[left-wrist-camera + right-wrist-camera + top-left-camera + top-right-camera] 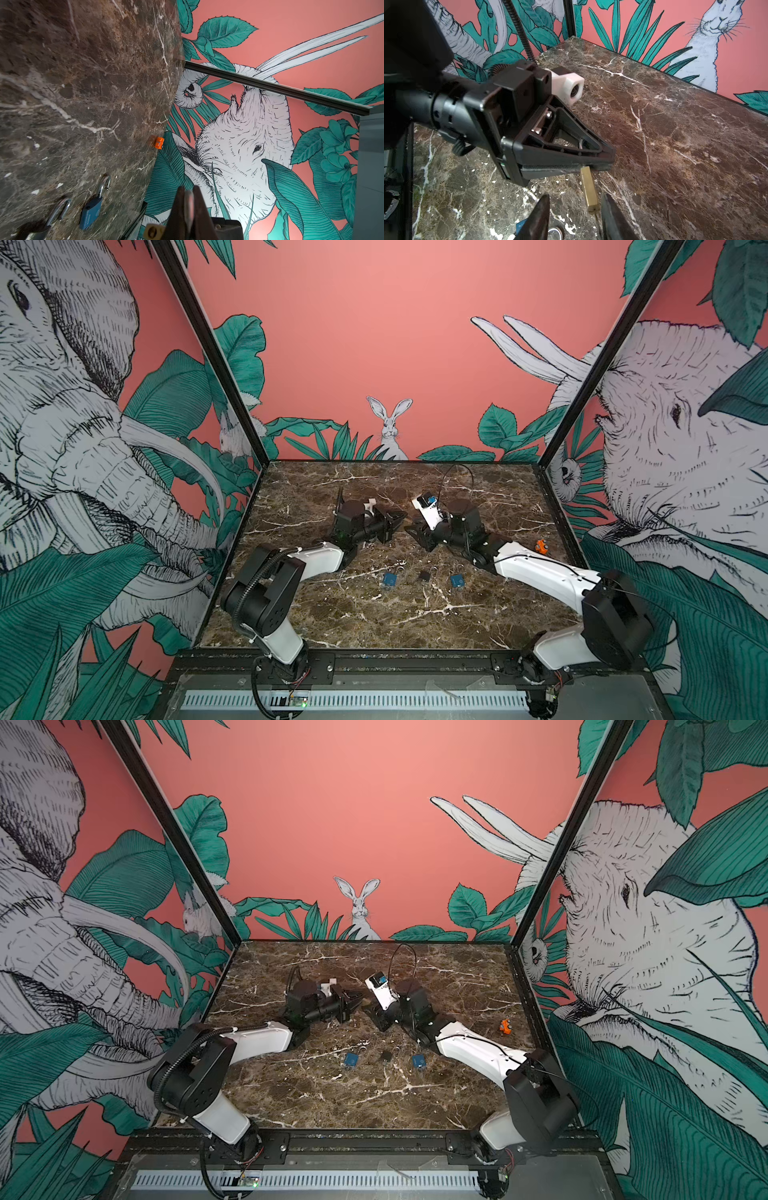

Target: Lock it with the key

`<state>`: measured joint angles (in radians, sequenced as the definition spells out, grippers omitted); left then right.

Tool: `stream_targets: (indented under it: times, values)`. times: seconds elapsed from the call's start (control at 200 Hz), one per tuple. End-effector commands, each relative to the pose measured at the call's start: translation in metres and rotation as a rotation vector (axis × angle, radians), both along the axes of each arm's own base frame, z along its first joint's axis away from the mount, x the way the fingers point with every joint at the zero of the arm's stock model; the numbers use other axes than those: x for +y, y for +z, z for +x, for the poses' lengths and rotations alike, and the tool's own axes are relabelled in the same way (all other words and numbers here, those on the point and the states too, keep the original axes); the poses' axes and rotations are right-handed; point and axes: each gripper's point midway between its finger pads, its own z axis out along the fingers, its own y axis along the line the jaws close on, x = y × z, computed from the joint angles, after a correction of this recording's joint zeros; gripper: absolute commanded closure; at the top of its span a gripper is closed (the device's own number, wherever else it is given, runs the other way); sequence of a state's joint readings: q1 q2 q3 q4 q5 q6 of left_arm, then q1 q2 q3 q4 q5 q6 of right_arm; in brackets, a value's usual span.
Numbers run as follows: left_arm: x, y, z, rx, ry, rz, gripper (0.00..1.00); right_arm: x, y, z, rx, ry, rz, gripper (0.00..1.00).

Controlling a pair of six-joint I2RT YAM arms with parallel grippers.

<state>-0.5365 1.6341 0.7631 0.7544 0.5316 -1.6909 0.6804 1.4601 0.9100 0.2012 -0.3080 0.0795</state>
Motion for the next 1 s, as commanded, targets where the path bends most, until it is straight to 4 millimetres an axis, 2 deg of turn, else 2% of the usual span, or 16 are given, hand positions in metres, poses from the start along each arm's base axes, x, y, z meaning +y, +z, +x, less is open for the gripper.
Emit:
stream_targets:
  times: [0.0, 0.23, 0.315, 0.995]
  values:
    - [-0.0054, 0.0427, -0.0028, -0.093, -0.022, -0.073, 1.0, 0.0036, 0.0114, 0.0094, -0.042, -0.022, 0.034, 0.64]
    - [-0.0063, 0.0411, -0.0034, -0.091, -0.026, -0.08, 1.0, 0.006, 0.0087, 0.0133, -0.028, -0.027, 0.053, 0.72]
    - [-0.007, 0.0424, -0.0026, -0.093, -0.027, -0.084, 1.0, 0.0057, 0.0079, 0.0148, -0.026, -0.032, 0.058, 0.79]
    - [-0.0081, 0.0474, -0.0017, -0.109, -0.024, -0.081, 1.0, 0.0002, 0.0049, 0.0083, 0.002, -0.033, 0.092, 0.81]
